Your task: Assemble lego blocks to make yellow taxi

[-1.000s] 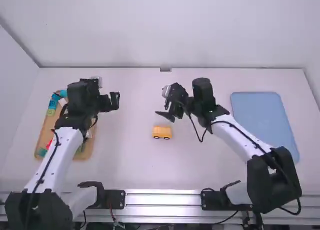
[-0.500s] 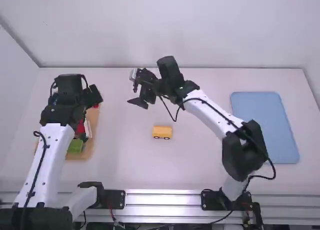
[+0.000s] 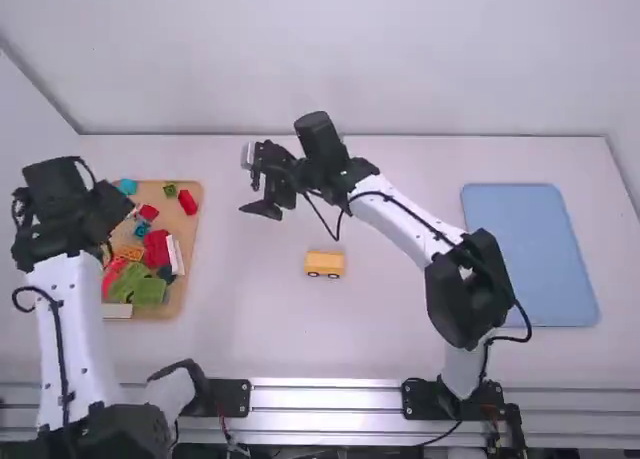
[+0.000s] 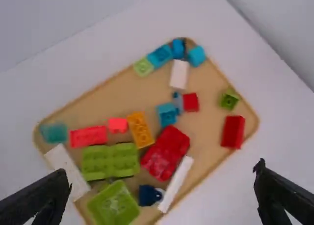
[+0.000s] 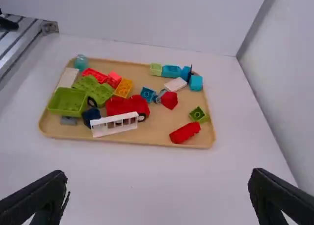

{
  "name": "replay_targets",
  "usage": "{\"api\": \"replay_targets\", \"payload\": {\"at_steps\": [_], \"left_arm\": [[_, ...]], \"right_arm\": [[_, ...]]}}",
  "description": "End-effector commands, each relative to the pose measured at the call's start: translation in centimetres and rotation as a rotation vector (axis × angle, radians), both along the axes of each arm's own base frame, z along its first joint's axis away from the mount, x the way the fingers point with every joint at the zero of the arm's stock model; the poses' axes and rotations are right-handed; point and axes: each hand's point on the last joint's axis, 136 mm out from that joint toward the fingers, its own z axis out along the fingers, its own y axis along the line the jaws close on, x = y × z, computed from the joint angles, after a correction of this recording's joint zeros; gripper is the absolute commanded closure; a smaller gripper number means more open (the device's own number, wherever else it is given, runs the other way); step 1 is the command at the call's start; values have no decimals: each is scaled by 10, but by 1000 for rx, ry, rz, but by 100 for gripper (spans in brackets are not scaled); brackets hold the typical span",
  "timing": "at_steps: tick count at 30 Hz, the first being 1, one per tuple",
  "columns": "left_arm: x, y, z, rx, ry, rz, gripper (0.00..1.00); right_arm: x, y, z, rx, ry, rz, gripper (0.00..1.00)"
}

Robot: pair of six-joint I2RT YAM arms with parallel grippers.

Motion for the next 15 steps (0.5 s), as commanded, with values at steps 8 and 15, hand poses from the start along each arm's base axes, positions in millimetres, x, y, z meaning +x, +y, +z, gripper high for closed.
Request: {"api": "replay_targets", "payload": {"at_steps": [8,15], "left_arm": [[-22,28,9,-63,-93,151,1],[11,13,3,-160,-158,11,6]], "right_arm": [[11,0,5,-9,2,-51,1],[12,0,4,-12,-14,-51,1]]}}
